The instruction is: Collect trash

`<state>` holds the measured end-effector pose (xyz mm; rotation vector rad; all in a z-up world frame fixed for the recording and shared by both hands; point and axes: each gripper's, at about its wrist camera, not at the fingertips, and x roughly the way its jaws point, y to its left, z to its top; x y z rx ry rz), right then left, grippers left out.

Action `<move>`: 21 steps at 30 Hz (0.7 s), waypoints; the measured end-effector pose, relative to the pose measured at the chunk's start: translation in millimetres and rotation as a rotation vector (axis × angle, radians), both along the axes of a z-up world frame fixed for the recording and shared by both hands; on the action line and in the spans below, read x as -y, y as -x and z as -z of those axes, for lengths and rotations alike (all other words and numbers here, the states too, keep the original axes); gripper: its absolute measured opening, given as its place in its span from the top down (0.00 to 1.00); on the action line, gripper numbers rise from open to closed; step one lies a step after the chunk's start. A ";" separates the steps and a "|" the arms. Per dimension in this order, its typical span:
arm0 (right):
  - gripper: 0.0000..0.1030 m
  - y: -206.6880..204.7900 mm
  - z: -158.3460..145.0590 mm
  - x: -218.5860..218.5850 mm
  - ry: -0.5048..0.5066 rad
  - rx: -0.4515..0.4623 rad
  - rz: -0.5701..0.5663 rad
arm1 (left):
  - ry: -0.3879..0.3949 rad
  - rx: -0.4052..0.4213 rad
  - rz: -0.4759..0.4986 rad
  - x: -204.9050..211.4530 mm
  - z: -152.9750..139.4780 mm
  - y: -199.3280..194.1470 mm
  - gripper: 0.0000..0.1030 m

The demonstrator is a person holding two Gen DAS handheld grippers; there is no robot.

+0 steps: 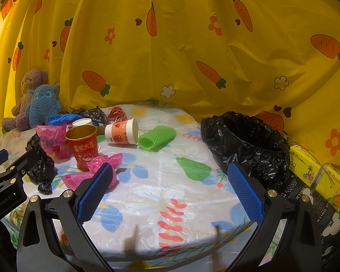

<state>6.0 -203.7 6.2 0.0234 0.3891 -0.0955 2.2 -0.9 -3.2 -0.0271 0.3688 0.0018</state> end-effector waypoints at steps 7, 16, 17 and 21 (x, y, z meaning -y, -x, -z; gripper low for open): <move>0.05 0.2 0.7 0.7 0.000 0.001 0.000 | -0.006 0.002 0.002 5.9 0.6 -0.6 0.11; 0.05 0.3 0.5 1.2 0.000 0.000 0.001 | -0.003 0.002 0.006 10.6 0.5 -1.3 0.11; 0.05 0.4 0.3 1.3 0.000 0.001 0.001 | -0.003 0.002 0.005 10.6 0.5 -1.4 0.11; 0.05 -0.2 0.4 1.8 -0.001 0.002 0.001 | -0.001 0.001 0.007 12.7 0.8 -1.7 0.11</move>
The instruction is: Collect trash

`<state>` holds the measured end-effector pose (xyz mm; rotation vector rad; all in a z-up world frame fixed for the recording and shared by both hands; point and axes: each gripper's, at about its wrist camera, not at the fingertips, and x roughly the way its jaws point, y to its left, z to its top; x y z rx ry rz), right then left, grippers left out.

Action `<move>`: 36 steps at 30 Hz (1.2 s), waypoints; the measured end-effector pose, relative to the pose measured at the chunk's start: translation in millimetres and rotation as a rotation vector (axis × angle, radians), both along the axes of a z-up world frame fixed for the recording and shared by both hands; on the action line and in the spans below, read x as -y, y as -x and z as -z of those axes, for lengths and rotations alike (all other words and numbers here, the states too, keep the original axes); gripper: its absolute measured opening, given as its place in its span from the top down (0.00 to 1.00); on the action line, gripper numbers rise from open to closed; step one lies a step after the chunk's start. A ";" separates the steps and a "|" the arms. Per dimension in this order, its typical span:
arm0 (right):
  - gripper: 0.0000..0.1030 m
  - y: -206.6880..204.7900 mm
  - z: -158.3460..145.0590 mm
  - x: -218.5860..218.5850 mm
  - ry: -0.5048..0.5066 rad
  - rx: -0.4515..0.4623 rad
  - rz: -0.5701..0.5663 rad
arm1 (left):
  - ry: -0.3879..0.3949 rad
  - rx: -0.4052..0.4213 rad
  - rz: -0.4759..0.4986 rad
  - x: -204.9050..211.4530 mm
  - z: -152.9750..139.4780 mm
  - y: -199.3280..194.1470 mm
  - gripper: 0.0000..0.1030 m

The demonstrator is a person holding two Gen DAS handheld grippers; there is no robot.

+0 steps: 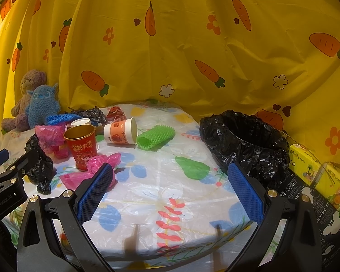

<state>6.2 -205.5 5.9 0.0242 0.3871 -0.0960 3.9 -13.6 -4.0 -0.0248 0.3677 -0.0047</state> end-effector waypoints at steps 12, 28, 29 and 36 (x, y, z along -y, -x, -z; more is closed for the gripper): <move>0.05 -0.5 -0.8 0.8 -0.001 -0.002 0.000 | -0.001 0.001 0.017 1.0 0.6 -2.2 0.11; 0.06 -34.7 21.8 -29.8 -0.030 -0.064 -0.157 | 0.074 0.002 -0.074 -43.0 5.1 -13.1 0.11; 0.08 -39.4 23.3 -34.1 -0.033 -0.073 -0.174 | 0.073 0.005 -0.082 -45.9 5.0 -14.0 0.11; 0.15 -71.6 34.0 -62.7 -0.029 -0.134 -0.235 | 0.063 0.013 -0.100 -56.3 5.7 -24.5 0.11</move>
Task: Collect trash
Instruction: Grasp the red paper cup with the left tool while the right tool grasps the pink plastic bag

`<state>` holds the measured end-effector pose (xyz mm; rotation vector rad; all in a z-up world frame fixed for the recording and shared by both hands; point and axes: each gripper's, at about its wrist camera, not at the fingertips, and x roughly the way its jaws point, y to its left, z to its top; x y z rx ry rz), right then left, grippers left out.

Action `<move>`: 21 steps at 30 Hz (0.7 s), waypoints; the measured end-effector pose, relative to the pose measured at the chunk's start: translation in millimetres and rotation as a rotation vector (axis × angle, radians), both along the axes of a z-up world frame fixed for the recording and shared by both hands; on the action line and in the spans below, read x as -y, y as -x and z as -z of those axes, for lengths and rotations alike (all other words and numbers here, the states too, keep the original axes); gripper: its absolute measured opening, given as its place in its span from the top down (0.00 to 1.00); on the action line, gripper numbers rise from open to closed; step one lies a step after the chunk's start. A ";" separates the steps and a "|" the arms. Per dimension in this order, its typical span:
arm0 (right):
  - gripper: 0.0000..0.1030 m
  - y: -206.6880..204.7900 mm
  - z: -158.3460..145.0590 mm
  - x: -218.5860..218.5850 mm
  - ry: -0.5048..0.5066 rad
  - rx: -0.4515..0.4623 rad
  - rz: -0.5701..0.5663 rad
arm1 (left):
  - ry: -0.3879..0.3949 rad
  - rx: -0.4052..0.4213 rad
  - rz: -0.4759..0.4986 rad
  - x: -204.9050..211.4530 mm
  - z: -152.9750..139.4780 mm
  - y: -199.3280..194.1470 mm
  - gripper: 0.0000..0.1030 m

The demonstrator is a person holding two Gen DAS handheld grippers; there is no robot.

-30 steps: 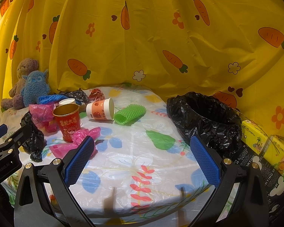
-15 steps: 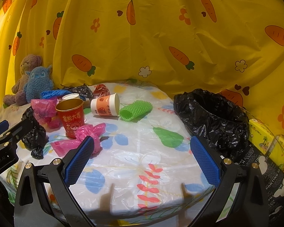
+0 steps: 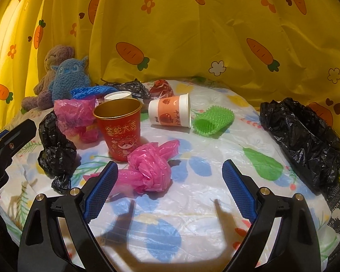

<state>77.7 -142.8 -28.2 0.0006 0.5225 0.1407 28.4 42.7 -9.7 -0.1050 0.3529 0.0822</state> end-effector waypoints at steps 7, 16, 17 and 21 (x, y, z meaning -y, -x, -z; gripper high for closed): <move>0.56 -25.8 17.1 -8.6 0.004 -0.100 -0.030 | 0.019 -0.010 0.044 -1.4 2.8 -13.7 0.16; 0.74 -20.3 19.7 5.4 0.005 -0.075 -0.028 | 0.033 -0.031 0.150 23.8 1.9 -31.0 0.32; 0.74 -18.4 18.1 10.0 0.001 -0.067 -0.016 | 0.034 -0.036 0.158 28.7 2.2 -35.1 0.33; 0.74 -9.3 9.3 31.3 -0.018 -0.034 0.024 | 0.011 -0.067 0.177 50.3 7.0 -57.2 0.33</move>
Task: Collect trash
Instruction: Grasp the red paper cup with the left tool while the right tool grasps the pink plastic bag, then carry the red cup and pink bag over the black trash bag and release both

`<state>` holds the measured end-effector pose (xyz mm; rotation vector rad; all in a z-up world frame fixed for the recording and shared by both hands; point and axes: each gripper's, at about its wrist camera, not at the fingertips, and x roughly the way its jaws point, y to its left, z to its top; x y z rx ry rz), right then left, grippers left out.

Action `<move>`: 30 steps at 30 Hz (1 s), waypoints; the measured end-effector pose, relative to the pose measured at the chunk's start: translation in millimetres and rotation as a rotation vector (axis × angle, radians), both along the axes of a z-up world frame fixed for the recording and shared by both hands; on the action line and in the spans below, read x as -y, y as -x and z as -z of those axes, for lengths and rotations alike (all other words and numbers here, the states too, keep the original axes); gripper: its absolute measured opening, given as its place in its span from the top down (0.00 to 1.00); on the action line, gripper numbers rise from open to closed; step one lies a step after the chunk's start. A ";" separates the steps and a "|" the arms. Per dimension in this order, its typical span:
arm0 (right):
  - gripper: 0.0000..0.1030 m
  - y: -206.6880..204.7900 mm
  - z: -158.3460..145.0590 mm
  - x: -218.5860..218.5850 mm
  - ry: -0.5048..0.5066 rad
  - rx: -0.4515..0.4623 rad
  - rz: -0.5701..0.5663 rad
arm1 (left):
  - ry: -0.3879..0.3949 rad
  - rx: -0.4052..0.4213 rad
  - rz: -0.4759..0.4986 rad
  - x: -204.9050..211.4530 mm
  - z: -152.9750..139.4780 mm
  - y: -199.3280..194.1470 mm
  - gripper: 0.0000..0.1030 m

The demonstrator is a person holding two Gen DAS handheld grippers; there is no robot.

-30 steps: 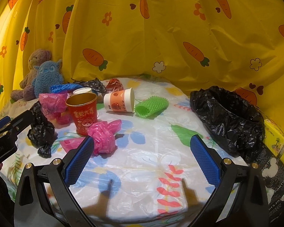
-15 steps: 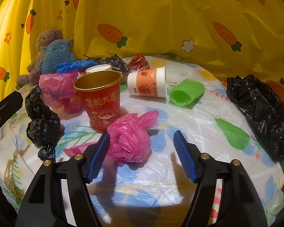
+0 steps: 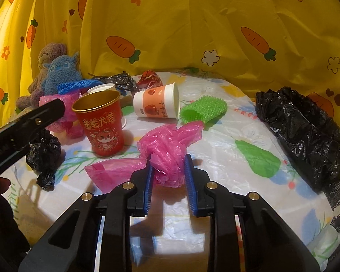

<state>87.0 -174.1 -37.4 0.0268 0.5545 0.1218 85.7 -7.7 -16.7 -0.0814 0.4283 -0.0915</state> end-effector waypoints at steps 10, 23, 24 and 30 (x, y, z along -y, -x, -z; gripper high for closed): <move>0.74 9.6 -12.1 29.1 -0.015 0.033 0.034 | 0.014 -0.186 0.032 23.2 15.3 -57.5 0.31; 0.74 6.7 -10.8 41.5 -0.031 0.026 0.038 | 0.019 -0.219 0.008 22.6 17.8 -83.5 0.37; 0.74 6.4 -10.8 42.3 -0.032 0.025 0.039 | 0.014 -0.216 0.009 22.8 17.7 -83.9 0.39; 0.74 5.5 -12.0 44.5 -0.031 0.026 0.044 | 0.011 -0.179 0.023 25.2 12.1 -76.4 0.42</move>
